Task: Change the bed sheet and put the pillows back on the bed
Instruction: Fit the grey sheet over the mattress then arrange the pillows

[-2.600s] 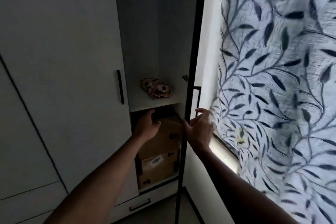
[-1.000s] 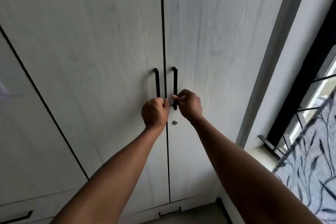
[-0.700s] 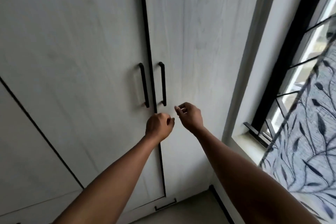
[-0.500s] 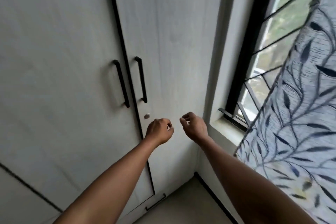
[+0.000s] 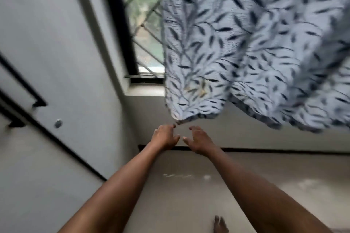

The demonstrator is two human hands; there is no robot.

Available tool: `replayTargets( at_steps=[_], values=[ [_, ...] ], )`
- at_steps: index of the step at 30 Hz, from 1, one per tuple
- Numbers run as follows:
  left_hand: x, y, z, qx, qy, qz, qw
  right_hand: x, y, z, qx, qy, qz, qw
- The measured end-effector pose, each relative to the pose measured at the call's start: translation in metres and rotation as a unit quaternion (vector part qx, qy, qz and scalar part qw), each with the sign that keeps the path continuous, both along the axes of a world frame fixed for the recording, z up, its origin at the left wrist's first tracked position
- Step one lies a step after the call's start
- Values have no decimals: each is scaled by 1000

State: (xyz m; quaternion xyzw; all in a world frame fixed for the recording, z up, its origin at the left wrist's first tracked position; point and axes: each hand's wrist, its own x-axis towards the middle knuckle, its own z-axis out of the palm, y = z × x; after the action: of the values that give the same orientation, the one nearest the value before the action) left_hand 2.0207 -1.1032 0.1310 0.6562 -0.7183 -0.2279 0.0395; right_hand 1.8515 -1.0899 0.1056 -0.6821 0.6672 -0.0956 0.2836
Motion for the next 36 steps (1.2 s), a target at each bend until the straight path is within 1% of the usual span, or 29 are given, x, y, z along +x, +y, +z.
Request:
replayTargets(
  at_steps=[3, 6, 9, 12, 15, 19, 22, 24, 27, 31, 34, 36],
  values=[
    [-69, 16, -11, 20, 20, -105, 994, -65, 56, -12, 17, 9, -99, 995],
    [-143, 46, -8, 5, 35, -203, 979, -131, 118, -19, 21, 13, -197, 980],
    [-202, 91, -2, -4, 45, -275, 961, -183, 184, -27, 33, 27, -260, 965],
    [-254, 141, -10, -11, 29, -341, 940, -227, 256, -32, 15, 17, -318, 948],
    [-315, 210, -16, 1, 10, -414, 910, -266, 343, -37, 17, 6, -390, 920],
    [-388, 321, -30, 5, 3, -500, 866, -309, 475, -44, 51, 1, -468, 882],
    [-442, 413, -29, -12, -20, -582, 813, -339, 576, -42, 68, 1, -526, 848],
    [-480, 476, -20, -28, -22, -636, 771, -356, 644, -38, 66, 1, -575, 816],
    [-528, 565, -8, -30, -11, -703, 711, -370, 740, -28, 56, -13, -648, 760],
    [-572, 681, -5, -36, -15, -792, 609, -369, 857, -32, 47, -26, -738, 672],
    [-589, 754, -12, -23, -37, -843, 537, -355, 921, -41, 36, -49, -787, 614],
    [-594, 801, -25, -7, -66, -871, 486, -341, 957, -50, 45, -54, -818, 571]
  ],
)
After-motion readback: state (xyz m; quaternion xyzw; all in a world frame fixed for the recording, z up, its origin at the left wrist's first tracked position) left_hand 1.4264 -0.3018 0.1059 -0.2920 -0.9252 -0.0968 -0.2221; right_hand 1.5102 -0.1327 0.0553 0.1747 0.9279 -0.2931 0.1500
